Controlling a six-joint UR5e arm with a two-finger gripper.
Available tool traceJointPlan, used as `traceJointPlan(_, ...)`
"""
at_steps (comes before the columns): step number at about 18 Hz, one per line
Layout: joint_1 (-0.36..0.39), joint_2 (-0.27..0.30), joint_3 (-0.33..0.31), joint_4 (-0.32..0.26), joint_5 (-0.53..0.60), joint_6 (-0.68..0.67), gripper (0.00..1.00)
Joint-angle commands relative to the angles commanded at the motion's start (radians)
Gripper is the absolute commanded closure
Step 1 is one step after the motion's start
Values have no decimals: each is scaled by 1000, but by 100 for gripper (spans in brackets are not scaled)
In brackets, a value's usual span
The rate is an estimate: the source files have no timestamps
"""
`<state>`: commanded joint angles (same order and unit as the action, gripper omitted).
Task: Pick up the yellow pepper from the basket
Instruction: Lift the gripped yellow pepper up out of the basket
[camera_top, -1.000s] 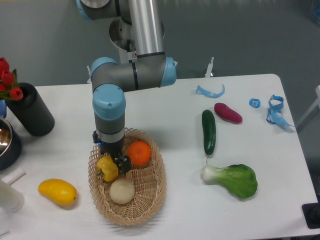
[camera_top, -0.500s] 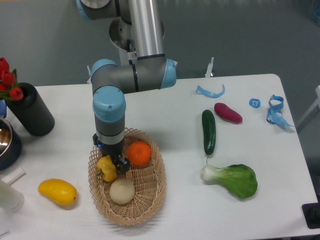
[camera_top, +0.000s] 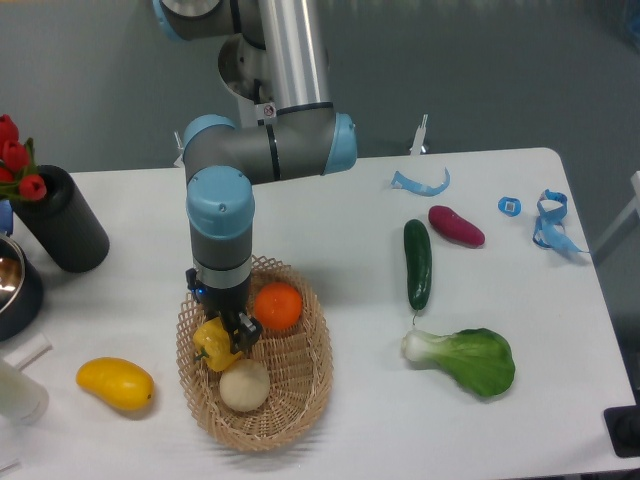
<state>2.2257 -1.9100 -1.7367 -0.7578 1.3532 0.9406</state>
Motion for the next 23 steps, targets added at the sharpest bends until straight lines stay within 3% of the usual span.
traceJointPlan(5, 68, 12, 150, 0, -117, -143, 67)
traceJointPlan(8, 101, 12, 199, 0, -160, -190, 67)
traceJointPlan(23, 155, 8, 282, 0, -174, -227, 67)
